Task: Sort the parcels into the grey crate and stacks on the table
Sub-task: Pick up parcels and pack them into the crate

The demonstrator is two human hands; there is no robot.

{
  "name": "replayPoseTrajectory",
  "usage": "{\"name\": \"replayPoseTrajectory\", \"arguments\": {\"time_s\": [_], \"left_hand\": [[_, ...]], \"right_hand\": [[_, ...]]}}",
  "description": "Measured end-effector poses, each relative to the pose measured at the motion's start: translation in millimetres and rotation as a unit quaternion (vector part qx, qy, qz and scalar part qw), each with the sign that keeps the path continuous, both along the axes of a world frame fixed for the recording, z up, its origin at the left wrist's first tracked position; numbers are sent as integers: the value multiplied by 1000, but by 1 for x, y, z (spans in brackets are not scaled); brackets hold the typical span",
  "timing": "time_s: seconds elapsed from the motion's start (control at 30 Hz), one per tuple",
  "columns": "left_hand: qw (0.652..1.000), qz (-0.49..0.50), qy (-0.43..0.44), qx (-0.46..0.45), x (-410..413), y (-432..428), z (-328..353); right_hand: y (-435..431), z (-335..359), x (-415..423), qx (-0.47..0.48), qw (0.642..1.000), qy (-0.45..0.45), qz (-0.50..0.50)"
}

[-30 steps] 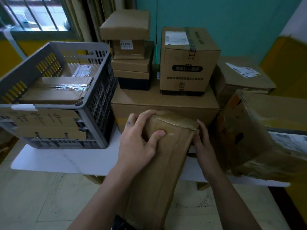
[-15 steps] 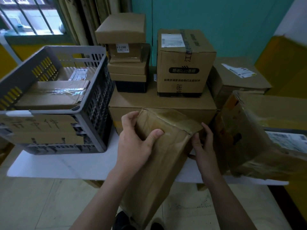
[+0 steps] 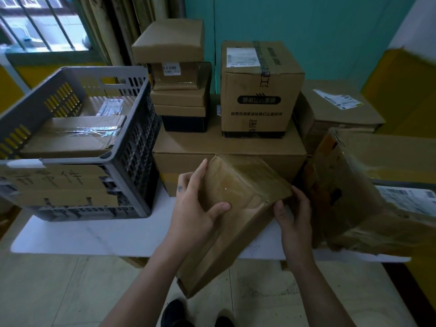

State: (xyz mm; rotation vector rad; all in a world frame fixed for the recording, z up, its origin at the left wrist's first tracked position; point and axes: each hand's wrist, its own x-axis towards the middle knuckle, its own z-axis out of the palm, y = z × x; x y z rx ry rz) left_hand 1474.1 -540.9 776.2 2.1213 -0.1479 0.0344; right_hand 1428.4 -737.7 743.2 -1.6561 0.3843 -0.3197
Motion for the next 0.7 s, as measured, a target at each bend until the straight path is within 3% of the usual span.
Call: {"name": "replayPoseTrajectory", "arguments": {"time_s": [0.2,0.37,0.5,0.6,0.7], "left_hand": [[999,-25,-27,19,2,-5,-9],[992,-10,14,121,2,-4,-12],[963,76,148,214,-9,10,-28],[936,81,275,202,-19,25,-44],[925,68,341,154,-23,28,-49]], "right_hand": [[6,18,-6,-130,989,-36,62],[7,17,0,-194,981,0,-3],[-5,10,3,-155,987,7,-33],[-9,3,1,-126,991,22,-50],[-8,-2,0,-110,992,37,-58]]}}
